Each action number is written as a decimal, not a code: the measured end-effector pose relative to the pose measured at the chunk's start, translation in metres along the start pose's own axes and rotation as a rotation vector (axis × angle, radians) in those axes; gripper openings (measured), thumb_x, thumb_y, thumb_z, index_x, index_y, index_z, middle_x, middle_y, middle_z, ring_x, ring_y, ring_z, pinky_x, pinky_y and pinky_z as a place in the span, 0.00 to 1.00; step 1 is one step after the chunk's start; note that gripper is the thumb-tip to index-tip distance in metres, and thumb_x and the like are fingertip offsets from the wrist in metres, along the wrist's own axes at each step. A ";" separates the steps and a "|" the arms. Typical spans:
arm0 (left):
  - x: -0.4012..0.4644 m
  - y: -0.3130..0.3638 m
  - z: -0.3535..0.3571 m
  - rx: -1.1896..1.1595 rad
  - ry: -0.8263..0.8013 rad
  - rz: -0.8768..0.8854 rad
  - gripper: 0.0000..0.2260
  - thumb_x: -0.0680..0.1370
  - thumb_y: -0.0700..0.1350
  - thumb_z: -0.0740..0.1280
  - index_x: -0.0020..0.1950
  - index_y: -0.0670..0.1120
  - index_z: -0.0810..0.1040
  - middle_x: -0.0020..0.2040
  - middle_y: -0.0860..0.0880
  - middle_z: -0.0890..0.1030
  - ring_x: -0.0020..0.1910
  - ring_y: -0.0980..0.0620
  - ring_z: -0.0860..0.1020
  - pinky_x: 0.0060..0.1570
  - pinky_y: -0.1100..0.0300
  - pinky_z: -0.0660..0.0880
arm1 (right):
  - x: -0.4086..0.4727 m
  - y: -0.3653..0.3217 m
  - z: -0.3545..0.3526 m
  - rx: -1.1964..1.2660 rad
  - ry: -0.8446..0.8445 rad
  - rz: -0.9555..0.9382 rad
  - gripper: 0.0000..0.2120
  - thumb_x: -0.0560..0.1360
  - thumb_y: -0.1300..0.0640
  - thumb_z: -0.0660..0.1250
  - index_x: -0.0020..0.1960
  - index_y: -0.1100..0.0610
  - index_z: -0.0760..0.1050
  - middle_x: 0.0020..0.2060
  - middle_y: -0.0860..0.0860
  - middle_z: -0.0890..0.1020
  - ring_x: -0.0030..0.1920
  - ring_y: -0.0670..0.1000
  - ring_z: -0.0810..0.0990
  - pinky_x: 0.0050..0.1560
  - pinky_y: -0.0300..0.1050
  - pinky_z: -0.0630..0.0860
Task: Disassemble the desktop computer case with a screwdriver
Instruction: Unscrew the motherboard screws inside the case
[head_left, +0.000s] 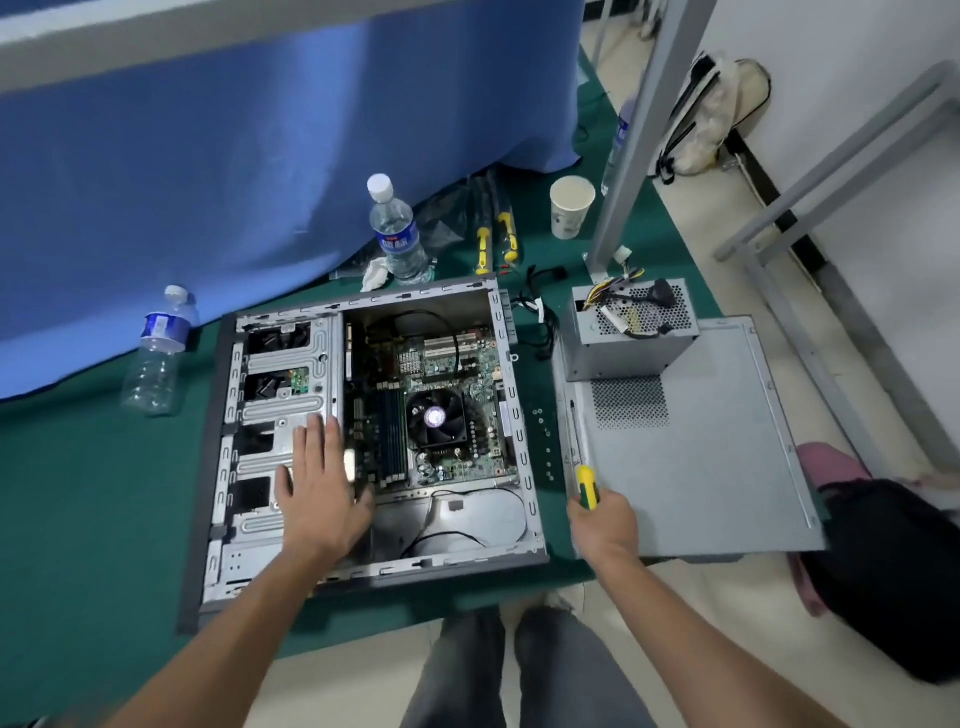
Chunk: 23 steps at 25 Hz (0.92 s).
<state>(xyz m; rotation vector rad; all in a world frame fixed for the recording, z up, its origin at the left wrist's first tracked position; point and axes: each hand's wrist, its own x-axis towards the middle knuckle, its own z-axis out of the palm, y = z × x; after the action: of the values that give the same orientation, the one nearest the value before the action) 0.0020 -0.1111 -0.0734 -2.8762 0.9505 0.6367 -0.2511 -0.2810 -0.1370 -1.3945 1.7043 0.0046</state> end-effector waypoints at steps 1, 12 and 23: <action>0.001 -0.001 0.002 -0.011 0.017 0.003 0.43 0.80 0.54 0.64 0.80 0.47 0.35 0.79 0.50 0.33 0.78 0.50 0.35 0.76 0.43 0.44 | 0.003 -0.002 0.007 -0.016 0.002 -0.014 0.10 0.77 0.56 0.68 0.38 0.57 0.75 0.31 0.52 0.78 0.32 0.53 0.77 0.34 0.42 0.71; -0.003 -0.009 0.017 -0.026 0.173 0.043 0.44 0.71 0.43 0.69 0.81 0.46 0.48 0.81 0.50 0.46 0.80 0.50 0.45 0.74 0.42 0.53 | 0.004 -0.004 0.018 -0.051 0.093 -0.041 0.11 0.78 0.53 0.67 0.44 0.61 0.79 0.33 0.53 0.79 0.35 0.57 0.78 0.36 0.48 0.74; 0.007 -0.010 0.000 -0.208 0.239 0.038 0.37 0.72 0.47 0.75 0.77 0.50 0.62 0.75 0.49 0.63 0.75 0.49 0.60 0.73 0.44 0.56 | -0.051 -0.085 -0.013 0.109 0.023 -0.316 0.12 0.75 0.44 0.69 0.45 0.53 0.75 0.41 0.50 0.79 0.43 0.55 0.79 0.39 0.45 0.75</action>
<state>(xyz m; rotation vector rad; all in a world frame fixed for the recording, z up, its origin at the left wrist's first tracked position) 0.0132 -0.1067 -0.0768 -3.1823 1.0242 0.4240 -0.1958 -0.2788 -0.0541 -1.5707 1.4628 -0.2778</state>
